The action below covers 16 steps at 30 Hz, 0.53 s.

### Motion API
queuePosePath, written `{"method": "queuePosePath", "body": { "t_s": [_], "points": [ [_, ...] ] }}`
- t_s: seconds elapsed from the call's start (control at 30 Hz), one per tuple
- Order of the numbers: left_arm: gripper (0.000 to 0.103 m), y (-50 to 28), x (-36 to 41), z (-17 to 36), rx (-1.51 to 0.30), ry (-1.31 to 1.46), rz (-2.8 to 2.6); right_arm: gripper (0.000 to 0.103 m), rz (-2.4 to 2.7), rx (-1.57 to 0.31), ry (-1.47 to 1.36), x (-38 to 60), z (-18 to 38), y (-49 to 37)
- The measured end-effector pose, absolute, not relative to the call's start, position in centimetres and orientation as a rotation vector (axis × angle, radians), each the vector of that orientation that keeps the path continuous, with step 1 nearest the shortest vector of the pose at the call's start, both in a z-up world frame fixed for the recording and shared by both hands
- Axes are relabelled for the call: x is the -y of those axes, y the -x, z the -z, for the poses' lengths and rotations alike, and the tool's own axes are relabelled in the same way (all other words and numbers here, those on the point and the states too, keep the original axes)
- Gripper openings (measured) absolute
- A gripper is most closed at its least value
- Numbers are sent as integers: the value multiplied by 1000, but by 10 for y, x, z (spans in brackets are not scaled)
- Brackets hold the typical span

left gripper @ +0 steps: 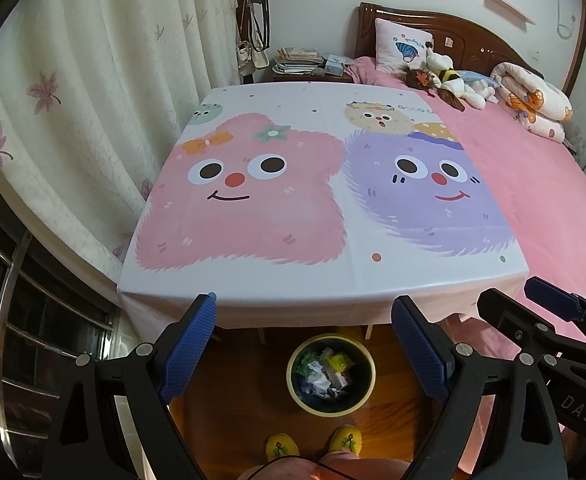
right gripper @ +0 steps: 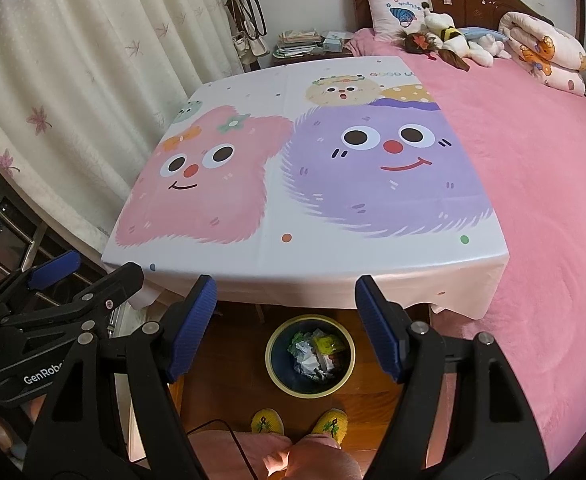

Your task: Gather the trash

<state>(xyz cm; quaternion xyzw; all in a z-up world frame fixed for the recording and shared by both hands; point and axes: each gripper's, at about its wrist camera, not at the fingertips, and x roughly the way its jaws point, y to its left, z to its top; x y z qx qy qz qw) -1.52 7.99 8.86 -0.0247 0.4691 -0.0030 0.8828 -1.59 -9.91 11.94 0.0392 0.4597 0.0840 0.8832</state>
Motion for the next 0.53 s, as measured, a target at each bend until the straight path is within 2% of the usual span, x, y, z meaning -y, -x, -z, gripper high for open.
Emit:
{"method": "queuePosePath", "body": {
  "t_s": [0.53],
  "points": [
    [91, 12, -78, -82, -991, 56, 5, 69, -182, -966, -83, 98, -115, 10]
  ]
}}
